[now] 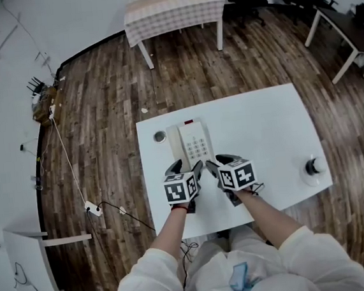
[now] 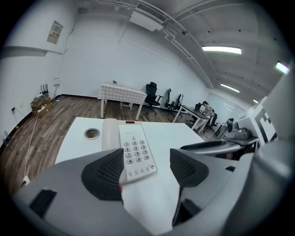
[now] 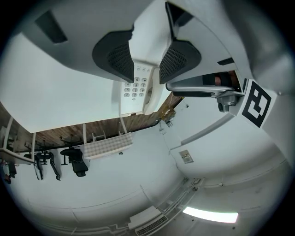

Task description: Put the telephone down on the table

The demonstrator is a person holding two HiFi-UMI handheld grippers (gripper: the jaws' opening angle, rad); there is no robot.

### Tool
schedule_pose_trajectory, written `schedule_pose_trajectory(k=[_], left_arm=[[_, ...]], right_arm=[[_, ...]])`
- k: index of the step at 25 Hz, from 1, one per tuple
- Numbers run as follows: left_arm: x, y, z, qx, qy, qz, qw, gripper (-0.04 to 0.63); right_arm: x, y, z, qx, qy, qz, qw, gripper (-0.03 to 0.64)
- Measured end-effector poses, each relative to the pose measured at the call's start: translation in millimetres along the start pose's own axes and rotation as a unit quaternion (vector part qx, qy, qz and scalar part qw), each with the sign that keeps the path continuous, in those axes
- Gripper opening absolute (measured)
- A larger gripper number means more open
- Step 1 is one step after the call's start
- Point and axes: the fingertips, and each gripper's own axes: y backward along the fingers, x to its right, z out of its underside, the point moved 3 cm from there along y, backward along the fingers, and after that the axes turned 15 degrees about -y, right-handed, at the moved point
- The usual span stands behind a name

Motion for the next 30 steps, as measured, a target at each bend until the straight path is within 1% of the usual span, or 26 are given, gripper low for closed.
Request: schedule_pose_trajectory(k=[2,7,10,15,17,19,25,29,30], left_arm=[[9,9,-3,0.004,-0.009,0.006,0.9999,0.314],[31,32,-9,0.025,-0.002,0.026,0.9993,0.283],[45,44,-8,0.038,0.006,0.04,0.9985,0.254],[64,66,-10,0.068,0.024,0.064,0.9954,0.25],[75,76,-12,0.081,0.017,0.073,0.9939,0.236],[84,86,-15,0.089,0.008,0.082,0.9926,0.225],[99,102,-15,0.094,0.005,0.108,0.9897,0.224],[109,113,-22,0.112,-0.002,0.115,0.987,0.185],[110,116,-25,0.118,-0.006,0.116,0.9861,0.162]], right_arm=[[-3,10,2,0.0,0.002,-0.005,1.0,0.192],[-17,37,4,0.008,0.009,-0.029,1.0,0.19],[-27,55,4,0.014,0.023,-0.041,0.999,0.173],[-40,85,11,0.024,0.016,-0.068,0.997,0.112],[-42,99,13,0.03,0.019,-0.079,0.996,0.083],[-45,112,14,0.035,0.016,-0.089,0.995,0.069],[-48,136,18,0.037,0.006,-0.107,0.994,0.055],[-48,151,21,0.037,0.001,-0.122,0.992,0.051],[-50,155,21,0.038,-0.002,-0.128,0.991,0.051]])
